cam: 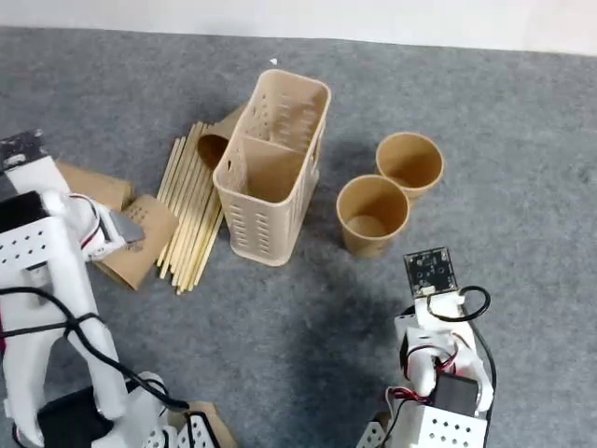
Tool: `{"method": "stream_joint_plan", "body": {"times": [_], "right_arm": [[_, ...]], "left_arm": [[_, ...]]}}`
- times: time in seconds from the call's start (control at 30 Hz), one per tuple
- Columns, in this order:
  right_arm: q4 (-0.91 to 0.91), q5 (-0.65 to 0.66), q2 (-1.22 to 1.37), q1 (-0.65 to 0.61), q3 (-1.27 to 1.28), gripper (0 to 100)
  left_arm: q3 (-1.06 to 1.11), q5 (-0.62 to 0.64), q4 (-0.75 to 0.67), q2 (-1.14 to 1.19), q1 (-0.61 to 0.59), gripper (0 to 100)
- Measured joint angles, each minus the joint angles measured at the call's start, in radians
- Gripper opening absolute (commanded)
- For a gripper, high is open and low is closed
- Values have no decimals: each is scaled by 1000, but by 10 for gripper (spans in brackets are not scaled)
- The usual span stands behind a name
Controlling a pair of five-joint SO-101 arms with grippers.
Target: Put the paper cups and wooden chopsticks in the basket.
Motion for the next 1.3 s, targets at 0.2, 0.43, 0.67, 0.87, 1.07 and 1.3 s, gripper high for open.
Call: {"method": "stream_joint_plan", "body": {"times": [0.2, 0.43, 0.67, 0.87, 1.07, 1.3], "right_arm": [[0, 0, 0, 0, 0, 9], [0, 0, 0, 0, 0, 9], [0, 0, 0, 0, 0, 9], [0, 0, 0, 0, 0, 9], [0, 0, 0, 0, 0, 9], [0, 0, 0, 0, 0, 9]], "left_arm": [[68, -15, -40, 2, 38, 327], [235, -114, -192, 3, -18, 329], [259, -129, -262, 3, -64, 326], [265, -118, -427, 3, -57, 236], [265, -109, -463, 3, 86, 63], [265, -219, -465, 3, 187, 38]]}}
